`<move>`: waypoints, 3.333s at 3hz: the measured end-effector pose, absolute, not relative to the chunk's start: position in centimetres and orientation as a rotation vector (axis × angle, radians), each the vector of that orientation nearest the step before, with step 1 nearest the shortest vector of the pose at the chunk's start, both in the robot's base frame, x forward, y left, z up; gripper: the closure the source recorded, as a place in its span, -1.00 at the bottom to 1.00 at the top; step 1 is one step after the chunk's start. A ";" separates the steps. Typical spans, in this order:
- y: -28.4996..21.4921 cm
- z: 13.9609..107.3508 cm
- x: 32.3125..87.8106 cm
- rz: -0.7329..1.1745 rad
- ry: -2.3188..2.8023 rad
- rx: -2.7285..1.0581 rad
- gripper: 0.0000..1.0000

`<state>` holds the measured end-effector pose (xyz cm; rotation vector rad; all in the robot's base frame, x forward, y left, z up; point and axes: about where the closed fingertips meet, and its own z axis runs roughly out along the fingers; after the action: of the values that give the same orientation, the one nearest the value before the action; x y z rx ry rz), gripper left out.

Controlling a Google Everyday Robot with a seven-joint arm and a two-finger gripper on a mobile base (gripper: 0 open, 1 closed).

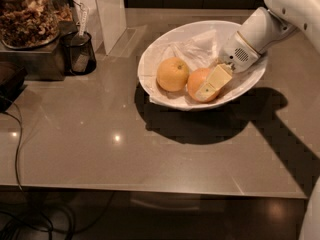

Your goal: Pick orange from white bowl

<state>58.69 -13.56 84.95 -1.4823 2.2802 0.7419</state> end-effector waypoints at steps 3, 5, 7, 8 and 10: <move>-13.9 85.5 58.7 0.705 2.256 -1.447 1.00; -12.6 88.2 57.6 0.737 2.097 -1.504 1.00; -10.8 94.5 56.1 0.685 1.881 -1.602 1.00; -10.2 97.3 54.8 0.656 1.810 -1.645 1.00; -10.0 98.7 53.6 0.674 1.750 -1.663 1.00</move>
Offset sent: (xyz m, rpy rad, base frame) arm 0.0001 -0.0122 0.0044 0.0019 -0.0326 -0.0464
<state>53.56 -9.97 98.67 -1.6631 1.7498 0.6739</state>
